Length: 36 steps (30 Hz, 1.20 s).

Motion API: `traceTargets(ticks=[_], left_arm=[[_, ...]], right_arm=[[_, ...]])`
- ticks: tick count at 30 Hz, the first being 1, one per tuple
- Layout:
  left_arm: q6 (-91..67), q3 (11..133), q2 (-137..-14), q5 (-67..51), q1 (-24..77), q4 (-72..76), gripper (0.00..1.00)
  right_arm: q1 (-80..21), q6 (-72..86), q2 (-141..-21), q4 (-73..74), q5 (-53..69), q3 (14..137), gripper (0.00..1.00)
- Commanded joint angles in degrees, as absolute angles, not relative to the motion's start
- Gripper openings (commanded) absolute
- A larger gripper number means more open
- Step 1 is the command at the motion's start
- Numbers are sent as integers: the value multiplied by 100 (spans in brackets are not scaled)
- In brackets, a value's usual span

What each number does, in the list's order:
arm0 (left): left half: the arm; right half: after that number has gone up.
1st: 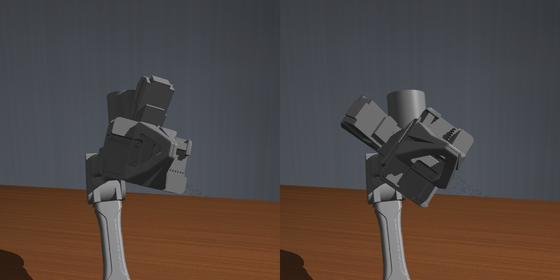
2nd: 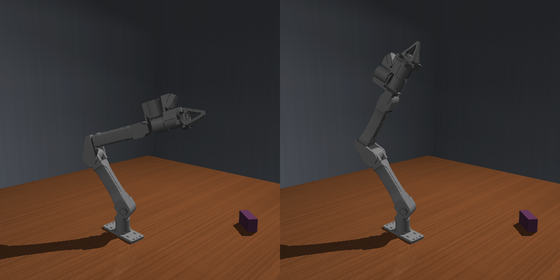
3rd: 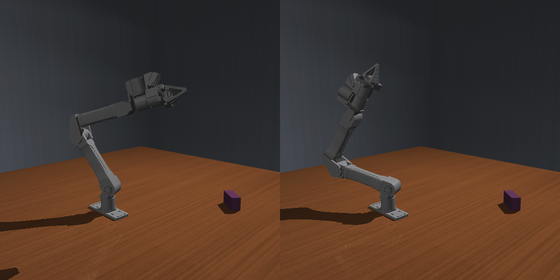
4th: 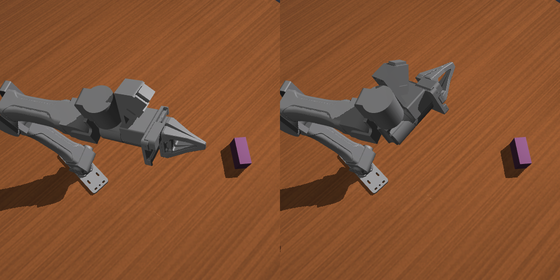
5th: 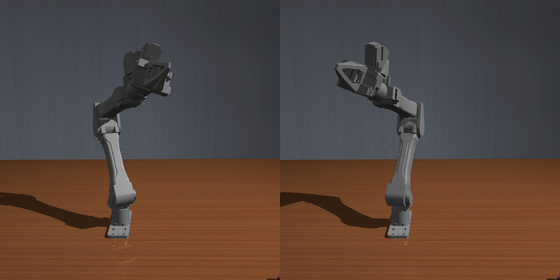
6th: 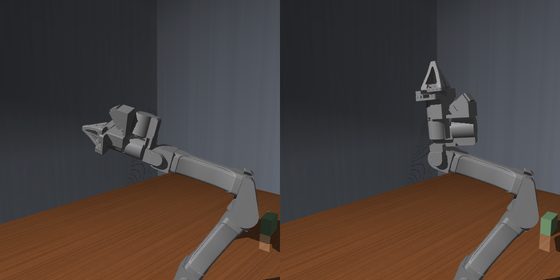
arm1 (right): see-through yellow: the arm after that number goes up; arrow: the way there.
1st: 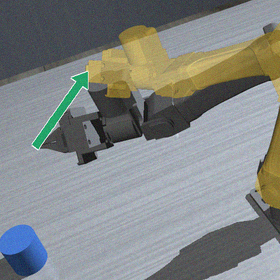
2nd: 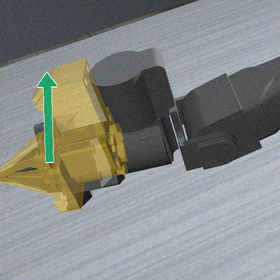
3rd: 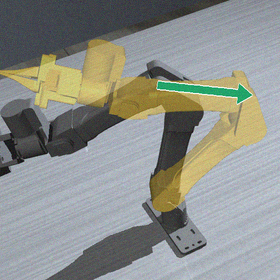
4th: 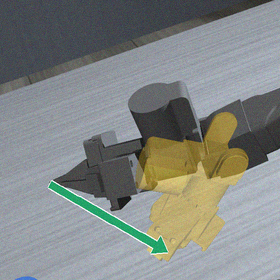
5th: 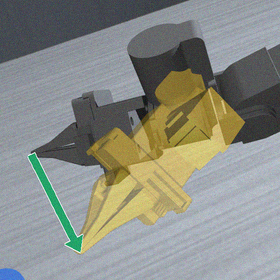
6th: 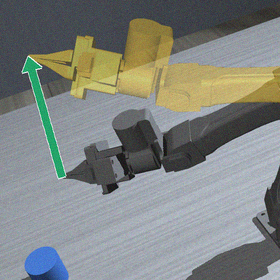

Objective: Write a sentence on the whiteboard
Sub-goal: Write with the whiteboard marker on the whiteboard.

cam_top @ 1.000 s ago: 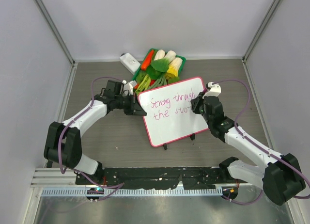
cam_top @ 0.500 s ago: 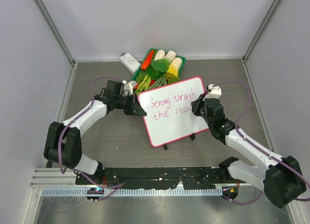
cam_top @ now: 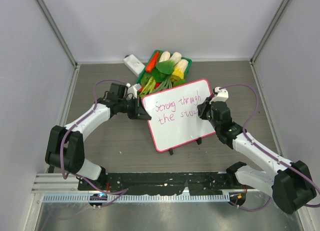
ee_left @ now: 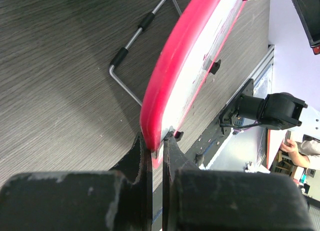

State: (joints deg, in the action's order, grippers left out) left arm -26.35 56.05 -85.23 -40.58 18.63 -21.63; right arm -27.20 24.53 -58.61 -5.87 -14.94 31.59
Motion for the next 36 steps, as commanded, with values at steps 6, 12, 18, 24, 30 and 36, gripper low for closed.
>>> traceTargets(ticks=[6,12,18,24,30,36], left_arm=[[-2066,5502,-8464,-3076,1881,-2276,0],[-2057,5493,-8446,-3067,1881,-2276,0],[-2057,5493,-8446,-3067,1881,-2276,0],[-2057,5484,-8420,-3059,1890,-2276,0],[-2057,5484,-8437,-3067,1890,-2276,0],[-2074,5484,-8411,-3059,1881,-2259,0]], right_arm=[[-2707,2443,-6055,-773,-1758,3515,1],[-2707,2443,-6126,-870,-1828,3612,1],[-2707,2443,-6170,-941,-1907,3683,1],[-2707,2417,-6144,-870,-2048,3691,1],[-2707,2461,-6161,-712,-1996,3604,1],[-2707,2566,-6021,-668,-1881,3481,2]])
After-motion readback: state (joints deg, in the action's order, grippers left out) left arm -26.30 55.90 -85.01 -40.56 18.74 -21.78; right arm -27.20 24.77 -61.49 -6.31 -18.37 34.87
